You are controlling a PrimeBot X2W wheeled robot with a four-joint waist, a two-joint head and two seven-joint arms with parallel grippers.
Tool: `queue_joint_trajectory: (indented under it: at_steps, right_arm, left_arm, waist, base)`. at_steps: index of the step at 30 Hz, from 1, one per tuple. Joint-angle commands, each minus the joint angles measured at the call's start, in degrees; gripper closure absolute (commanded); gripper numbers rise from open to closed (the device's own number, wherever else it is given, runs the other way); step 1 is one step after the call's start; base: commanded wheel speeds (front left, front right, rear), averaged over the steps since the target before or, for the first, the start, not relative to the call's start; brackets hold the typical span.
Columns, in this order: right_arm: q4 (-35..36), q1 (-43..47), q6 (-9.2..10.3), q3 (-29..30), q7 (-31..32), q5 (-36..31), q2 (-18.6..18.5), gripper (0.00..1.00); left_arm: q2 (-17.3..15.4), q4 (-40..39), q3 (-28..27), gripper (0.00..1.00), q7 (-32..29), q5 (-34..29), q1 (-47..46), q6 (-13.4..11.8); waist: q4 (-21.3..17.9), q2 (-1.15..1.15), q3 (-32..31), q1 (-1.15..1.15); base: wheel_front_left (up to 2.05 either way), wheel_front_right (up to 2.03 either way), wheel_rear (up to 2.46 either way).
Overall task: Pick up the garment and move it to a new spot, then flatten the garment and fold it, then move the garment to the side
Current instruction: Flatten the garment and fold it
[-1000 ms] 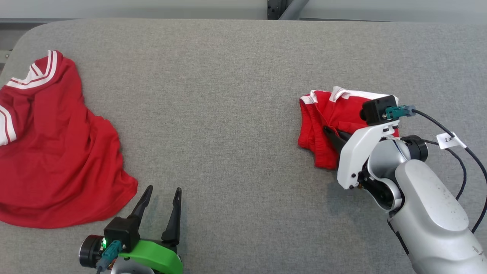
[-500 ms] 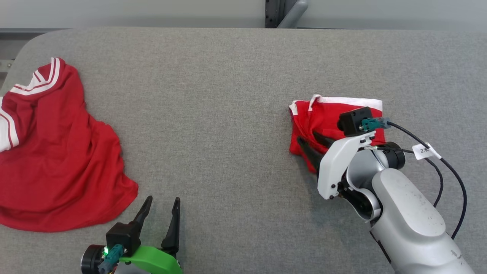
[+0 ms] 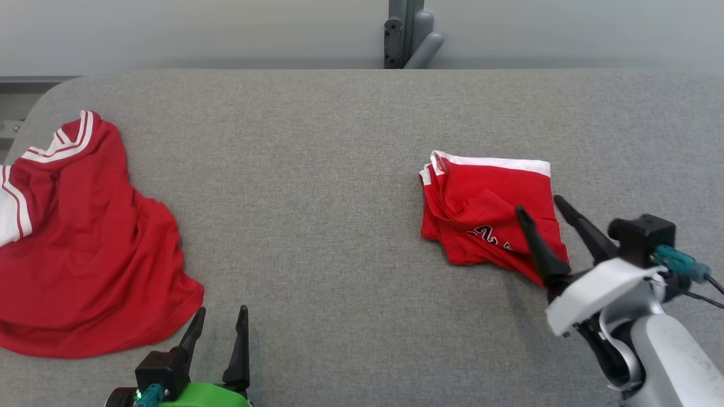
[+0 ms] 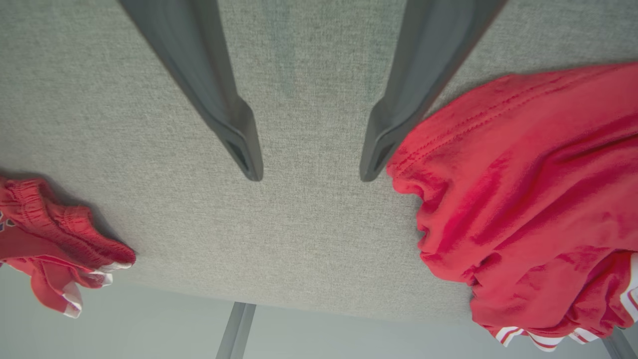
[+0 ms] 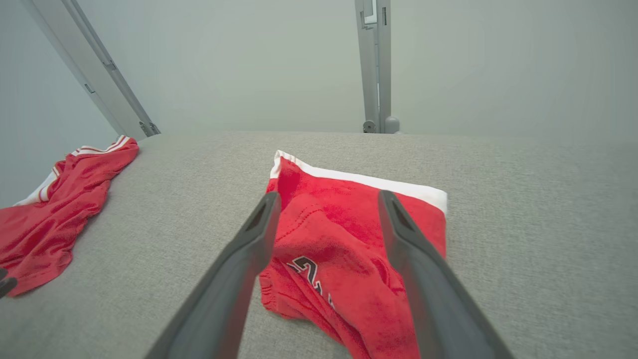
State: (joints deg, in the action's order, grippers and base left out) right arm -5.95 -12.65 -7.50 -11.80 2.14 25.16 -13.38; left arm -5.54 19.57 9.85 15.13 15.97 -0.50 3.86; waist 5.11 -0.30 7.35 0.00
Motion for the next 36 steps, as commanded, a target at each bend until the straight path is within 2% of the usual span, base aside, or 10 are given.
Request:
queue_joint_trajectory:
  at_steps: [1, 3, 8, 16, 18, 19, 20, 24, 28, 36]
  right_arm:
    - [0.3, 1.7, 0.02, 1.5, -1.9, -1.7, -1.1, 0.0]
    - [-0.3, 4.1, 0.03, 4.1, -5.7, -5.0, -1.7, 0.0]
    - [-4.5, 9.4, 0.05, 10.7, -13.9, -10.3, 0.3, 0.0]
    - [-8.9, 15.2, 0.01, 18.5, -17.4, -15.7, 4.9, 0.0]
    - [-8.8, 16.4, 0.05, 20.0, -17.3, -16.4, 5.6, 0.52]
    - [-9.0, 16.9, 0.04, 20.5, -17.3, -16.6, 5.9, 0.88]
    - [-9.1, 17.1, 0.04, 20.9, -17.4, -16.7, 6.3, 1.0]
    - [-9.7, 15.4, 0.04, 20.9, -17.4, -16.4, 6.6, 1.0]
    - [-10.0, 10.6, 0.04, 18.2, -17.4, -16.5, 4.8, 1.0]
    - [-13.9, -4.2, 0.04, 5.9, -17.3, -16.7, -3.2, 1.0]
  left_arm:
    - [0.2, -0.4, -0.5, 0.0, 0.0, -0.4, 1.1, 0.2]
    - [0.5, -1.4, -1.3, 0.0, 0.0, -0.7, 1.5, 0.3]
    - [1.4, -3.1, -2.6, 0.0, 0.0, -1.9, 3.7, 0.6]
    - [2.1, -5.3, -4.5, 0.0, 0.0, -4.2, 6.2, 0.9]
    - [2.3, -5.8, -4.9, 0.0, 0.0, -4.4, 6.3, 1.0]
    - [2.4, -5.9, -4.9, 0.0, 0.0, -4.5, 6.4, 1.1]
    - [2.4, -6.1, -5.0, 0.0, 0.0, -4.5, 6.4, 1.1]
    - [2.5, -6.9, -5.3, 0.0, 0.0, -5.0, 6.1, 1.5]
    - [2.6, -7.4, -5.1, 0.0, 0.0, -5.5, 4.7, 1.9]
    - [2.6, -6.9, -4.1, 0.0, 0.0, -6.7, 0.5, 2.9]
  waist:
    - [-0.5, 0.3, -0.5, 0.0]
    - [-0.9, 0.3, -0.9, 0.0]
    - [-2.0, 0.3, -3.2, 0.0]
    - [-2.1, 0.3, -6.4, 0.0]
    - [-2.0, 0.3, -6.4, 0.0]
    - [-1.9, 0.3, -6.3, 0.0]
    - [-1.8, 0.3, -6.3, 0.0]
    - [-1.6, 0.3, -5.4, 0.0]
    - [-1.3, 0.3, -3.3, 0.0]
    - [1.3, 0.3, 3.3, 0.0]
  base:
    - [0.0, 0.0, 0.0]
    - [0.0, 0.0, 0.0]
    - [0.0, 0.0, 0.0]
    - [0.0, 0.0, 0.0]
    - [0.0, 0.0, 0.0]
    - [0.0, 0.0, 0.0]
    - [0.0, 0.0, 0.0]
    - [0.0, 0.0, 0.0]
    - [0.0, 0.0, 0.0]
    - [0.0, 0.0, 0.0]
